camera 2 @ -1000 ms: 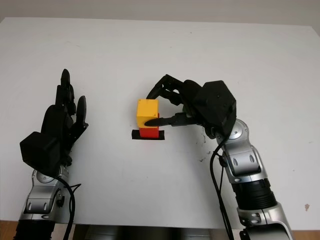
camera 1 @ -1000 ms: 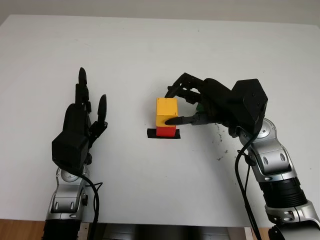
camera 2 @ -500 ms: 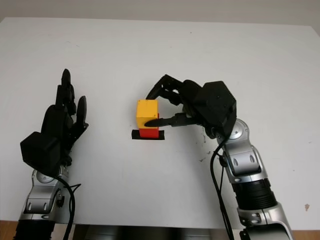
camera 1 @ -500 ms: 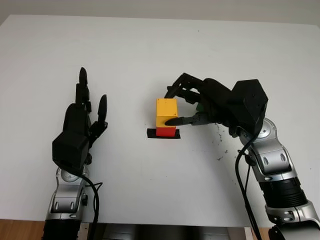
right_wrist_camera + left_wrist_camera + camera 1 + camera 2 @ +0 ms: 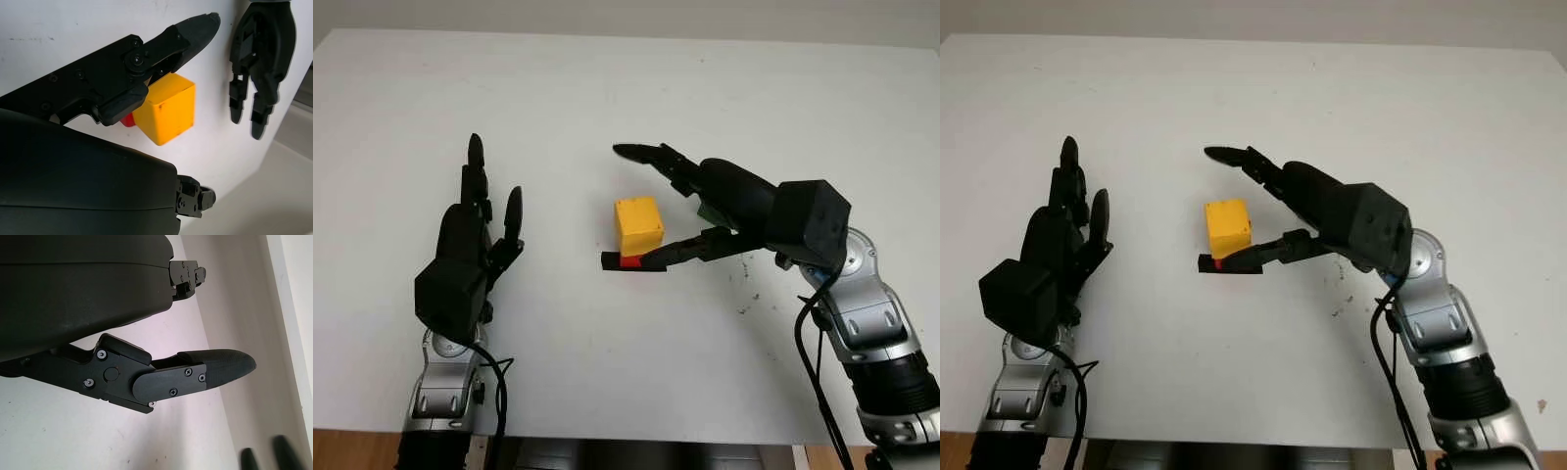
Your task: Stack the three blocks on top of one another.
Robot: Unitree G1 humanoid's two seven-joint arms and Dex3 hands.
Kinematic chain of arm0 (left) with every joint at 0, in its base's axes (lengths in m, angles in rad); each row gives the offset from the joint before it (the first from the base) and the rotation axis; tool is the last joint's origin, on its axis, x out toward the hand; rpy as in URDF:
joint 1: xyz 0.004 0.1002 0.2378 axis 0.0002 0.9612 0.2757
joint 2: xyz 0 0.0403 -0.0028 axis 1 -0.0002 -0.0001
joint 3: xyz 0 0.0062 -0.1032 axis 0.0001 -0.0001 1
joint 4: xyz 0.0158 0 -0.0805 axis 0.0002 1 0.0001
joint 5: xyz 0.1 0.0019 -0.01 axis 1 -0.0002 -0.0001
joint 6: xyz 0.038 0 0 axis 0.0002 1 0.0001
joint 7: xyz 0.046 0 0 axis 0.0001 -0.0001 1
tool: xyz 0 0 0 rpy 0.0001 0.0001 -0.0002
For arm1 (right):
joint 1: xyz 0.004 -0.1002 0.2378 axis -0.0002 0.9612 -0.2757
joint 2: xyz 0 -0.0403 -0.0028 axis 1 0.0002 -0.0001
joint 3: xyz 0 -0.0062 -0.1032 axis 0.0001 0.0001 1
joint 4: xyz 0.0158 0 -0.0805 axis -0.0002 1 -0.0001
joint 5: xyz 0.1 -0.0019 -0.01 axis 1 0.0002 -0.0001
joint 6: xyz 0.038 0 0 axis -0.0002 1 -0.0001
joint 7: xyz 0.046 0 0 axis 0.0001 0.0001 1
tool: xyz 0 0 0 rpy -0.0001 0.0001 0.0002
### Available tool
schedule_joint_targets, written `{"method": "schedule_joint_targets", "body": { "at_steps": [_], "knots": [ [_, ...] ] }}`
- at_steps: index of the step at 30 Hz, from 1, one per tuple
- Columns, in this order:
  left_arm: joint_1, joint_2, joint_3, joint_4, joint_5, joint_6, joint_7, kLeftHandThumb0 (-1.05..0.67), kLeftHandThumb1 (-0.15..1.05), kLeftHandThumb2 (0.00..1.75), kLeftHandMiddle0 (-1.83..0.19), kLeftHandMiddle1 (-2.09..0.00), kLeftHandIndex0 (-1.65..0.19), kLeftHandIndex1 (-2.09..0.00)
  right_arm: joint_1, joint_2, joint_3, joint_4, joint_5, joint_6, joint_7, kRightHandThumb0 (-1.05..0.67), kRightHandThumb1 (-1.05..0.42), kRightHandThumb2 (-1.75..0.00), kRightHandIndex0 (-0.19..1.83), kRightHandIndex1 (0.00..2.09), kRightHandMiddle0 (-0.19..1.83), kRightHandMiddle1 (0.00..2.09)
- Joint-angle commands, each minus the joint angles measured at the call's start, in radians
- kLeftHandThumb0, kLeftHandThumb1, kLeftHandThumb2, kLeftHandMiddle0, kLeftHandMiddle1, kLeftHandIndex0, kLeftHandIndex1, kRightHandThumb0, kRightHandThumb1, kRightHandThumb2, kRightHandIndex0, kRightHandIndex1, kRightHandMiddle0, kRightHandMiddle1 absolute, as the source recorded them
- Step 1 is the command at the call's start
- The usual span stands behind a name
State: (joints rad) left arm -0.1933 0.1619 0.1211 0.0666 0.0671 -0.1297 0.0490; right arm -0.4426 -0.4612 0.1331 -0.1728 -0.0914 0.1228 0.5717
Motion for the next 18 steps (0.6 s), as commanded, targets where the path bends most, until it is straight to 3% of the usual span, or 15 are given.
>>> {"method": "schedule_joint_targets", "body": {
  "at_steps": [1,11,18],
  "knots": [
    [0.018,0.002,0.002,-0.018,0.004,0.002,0.002,-0.81,1.05,0.59,0.15,-0.05,0.11,-0.05,0.032,-0.015,-0.015,-0.074,-0.01,-0.002,-0.014,-0.96,-0.85,-0.05,-0.19,0.0,-0.19,0.0],
    [0.012,0.002,0.003,-0.012,0.001,-0.003,-0.001,-0.81,1.05,0.59,0.14,-0.05,0.1,-0.06,0.01,-0.039,-0.102,-0.153,-0.002,0.057,-0.049,-0.94,-0.87,-0.06,-0.19,0.0,-0.14,0.03],
    [0.013,0.002,0.007,-0.021,-0.001,0.004,-0.001,-0.81,1.05,0.58,0.14,-0.05,0.1,-0.05,-0.162,-0.178,-0.259,0.014,-0.032,0.016,-0.115,-0.78,-0.81,-0.03,-0.1,0.06,0.14,0.18]
  ]
}}
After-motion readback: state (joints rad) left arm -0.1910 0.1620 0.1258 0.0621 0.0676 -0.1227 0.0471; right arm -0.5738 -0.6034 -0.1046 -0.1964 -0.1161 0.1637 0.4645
